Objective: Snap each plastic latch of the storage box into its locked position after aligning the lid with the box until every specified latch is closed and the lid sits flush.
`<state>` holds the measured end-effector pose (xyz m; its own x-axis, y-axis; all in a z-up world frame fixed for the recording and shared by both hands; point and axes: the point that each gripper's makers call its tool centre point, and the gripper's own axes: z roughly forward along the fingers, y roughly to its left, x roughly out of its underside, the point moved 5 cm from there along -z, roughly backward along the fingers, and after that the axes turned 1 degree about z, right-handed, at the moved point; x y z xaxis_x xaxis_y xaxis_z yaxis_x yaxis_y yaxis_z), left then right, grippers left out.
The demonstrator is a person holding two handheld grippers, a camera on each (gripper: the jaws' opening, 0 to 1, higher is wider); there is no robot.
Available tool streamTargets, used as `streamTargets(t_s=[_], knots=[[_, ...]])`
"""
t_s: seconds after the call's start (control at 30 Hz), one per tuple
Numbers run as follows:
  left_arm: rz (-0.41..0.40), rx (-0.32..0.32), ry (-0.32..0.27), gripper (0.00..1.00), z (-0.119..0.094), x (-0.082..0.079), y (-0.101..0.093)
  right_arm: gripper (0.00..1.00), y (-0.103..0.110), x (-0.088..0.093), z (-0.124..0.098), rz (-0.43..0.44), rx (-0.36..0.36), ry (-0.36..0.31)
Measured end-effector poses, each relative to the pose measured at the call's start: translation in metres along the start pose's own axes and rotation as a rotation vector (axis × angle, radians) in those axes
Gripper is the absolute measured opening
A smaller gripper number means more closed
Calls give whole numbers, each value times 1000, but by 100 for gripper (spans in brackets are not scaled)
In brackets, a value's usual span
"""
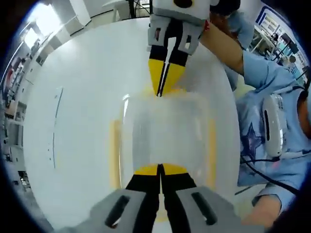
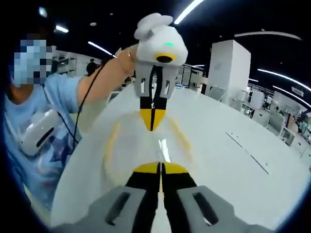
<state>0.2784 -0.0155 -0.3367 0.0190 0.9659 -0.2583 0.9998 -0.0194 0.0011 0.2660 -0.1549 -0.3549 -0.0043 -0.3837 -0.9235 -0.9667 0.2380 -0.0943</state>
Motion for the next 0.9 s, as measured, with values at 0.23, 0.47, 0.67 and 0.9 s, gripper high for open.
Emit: streamTargets(t_s=[0.23,0.47,0.67,0.9], knots=[[4,-17,43,0,-1,-3,0,0,1,9,-3,20,15,-167],[-49,-28,72,0,0,-5,1,0,6,13,-7,3,-8,-241],[-61,-30,76,0,0,-6,3,0,8,19,-10,16,-24,-316],[-67,-41,86,0,1,-8,2,0,4,30,-11,61,-27,-291]])
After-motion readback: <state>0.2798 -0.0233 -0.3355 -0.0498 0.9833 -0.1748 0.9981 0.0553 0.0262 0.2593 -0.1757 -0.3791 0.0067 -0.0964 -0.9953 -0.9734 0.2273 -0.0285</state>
